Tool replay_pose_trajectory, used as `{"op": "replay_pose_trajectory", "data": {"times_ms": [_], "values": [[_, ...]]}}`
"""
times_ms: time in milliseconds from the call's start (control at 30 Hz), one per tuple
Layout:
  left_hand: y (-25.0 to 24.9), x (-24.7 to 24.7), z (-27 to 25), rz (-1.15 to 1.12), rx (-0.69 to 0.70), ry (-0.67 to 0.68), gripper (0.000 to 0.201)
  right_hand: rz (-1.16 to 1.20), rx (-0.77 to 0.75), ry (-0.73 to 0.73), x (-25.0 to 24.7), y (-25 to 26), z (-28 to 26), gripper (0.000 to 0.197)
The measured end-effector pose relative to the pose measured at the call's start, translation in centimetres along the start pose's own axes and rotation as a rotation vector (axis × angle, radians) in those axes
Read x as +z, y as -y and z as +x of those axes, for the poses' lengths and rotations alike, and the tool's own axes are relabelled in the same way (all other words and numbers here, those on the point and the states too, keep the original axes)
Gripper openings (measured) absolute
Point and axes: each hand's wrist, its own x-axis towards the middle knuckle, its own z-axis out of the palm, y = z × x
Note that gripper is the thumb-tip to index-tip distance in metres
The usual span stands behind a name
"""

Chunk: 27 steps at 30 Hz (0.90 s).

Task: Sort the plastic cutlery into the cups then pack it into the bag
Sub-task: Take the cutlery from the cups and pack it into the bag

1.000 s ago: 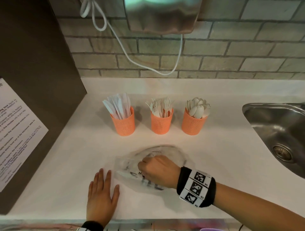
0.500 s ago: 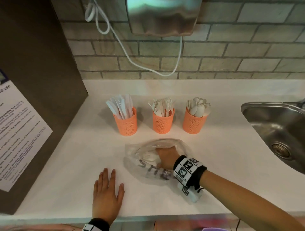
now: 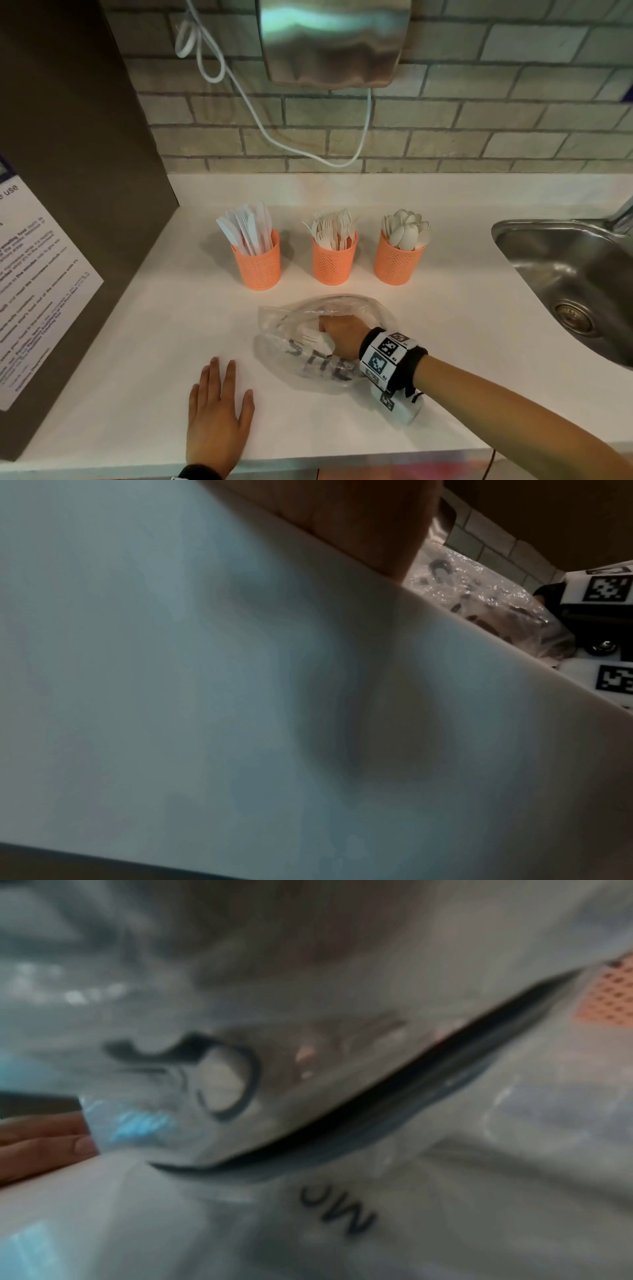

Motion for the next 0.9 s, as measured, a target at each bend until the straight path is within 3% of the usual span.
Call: {"op": "replay_pose_trajectory", "data": {"times_ms": [67,200,500,700,800,900], "values": [[0.0,0.0,0.0,0.0,-0.001,-0.006,0.092,-0.018,-0.001,0.005,-0.1,-0.1,0.2,0.032],[-0.1,0.0,0.0,-0.003,-0.008,0.003,0.093,-0.075,-0.032,0.082,-0.6,-0.3,0.1,0.029],[-0.2,-0.1,0.0,0.005,-0.01,-0.006,0.095,-0.101,-0.114,0.06,0.6,-0.6,-0.9,0.031],[-0.3,-0.2,-0.2,-0.003,-0.009,0.003,0.09,0.176,-0.206,0.038,-0.9,-0.3,-2.2,0.031],[-0.2,-0.1,-0.2,-0.01,-0.008,-0.007,0.091,0.197,-0.211,0.024,-2.1,-0.3,-3.0,0.035],[-0.3,-0.1,-0.1,-0.011,-0.015,0.002,0.092,0.336,-0.269,-0.048,-3.1,-0.2,-3.2,0.017]]}}
